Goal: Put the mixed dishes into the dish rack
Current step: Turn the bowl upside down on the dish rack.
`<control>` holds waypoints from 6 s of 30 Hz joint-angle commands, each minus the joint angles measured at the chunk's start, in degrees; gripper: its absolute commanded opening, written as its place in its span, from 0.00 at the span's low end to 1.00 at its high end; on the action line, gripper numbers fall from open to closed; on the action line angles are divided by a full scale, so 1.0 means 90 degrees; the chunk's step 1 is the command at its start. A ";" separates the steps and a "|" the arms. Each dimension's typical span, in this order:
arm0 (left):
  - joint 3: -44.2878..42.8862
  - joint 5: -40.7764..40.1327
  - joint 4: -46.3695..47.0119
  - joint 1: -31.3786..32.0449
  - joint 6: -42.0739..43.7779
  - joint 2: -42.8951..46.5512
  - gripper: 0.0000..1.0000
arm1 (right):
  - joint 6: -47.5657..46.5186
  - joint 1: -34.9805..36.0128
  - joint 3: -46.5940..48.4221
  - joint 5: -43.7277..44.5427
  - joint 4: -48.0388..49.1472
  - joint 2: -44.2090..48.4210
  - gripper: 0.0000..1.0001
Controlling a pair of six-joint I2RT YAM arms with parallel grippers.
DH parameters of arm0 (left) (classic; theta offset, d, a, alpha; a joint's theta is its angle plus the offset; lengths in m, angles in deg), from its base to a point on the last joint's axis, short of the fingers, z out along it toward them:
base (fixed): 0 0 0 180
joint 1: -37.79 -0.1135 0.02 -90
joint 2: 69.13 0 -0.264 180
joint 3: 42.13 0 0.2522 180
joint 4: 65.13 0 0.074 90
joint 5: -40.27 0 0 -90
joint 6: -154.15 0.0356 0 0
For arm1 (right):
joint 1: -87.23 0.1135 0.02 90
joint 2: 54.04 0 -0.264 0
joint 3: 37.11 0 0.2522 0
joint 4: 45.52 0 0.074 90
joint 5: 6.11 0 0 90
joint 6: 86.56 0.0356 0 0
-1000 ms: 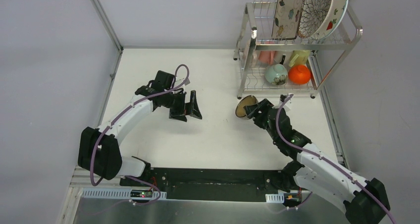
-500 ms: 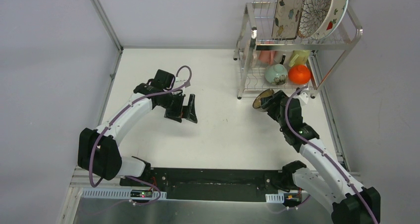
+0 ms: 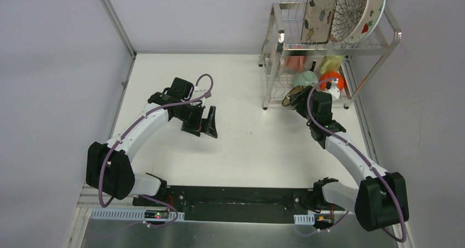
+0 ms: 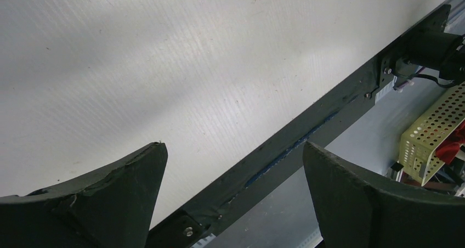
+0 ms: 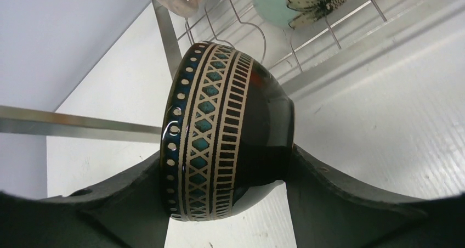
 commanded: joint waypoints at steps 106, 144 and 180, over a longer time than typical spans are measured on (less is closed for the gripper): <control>0.0077 -0.0077 0.0036 -0.0059 0.0160 0.0766 0.99 | -0.3546 -0.0092 0.1990 0.0546 0.0628 -0.2254 0.48; 0.0027 -0.1075 -0.0131 -0.0069 0.0025 0.1273 0.98 | -0.0898 -0.1636 0.2037 -0.2420 0.3267 -0.4163 0.00; 0.0033 -0.1119 -0.0130 -0.0069 0.0036 0.1247 0.98 | -0.0149 -0.1105 0.1456 -0.3778 0.4338 -0.3960 0.00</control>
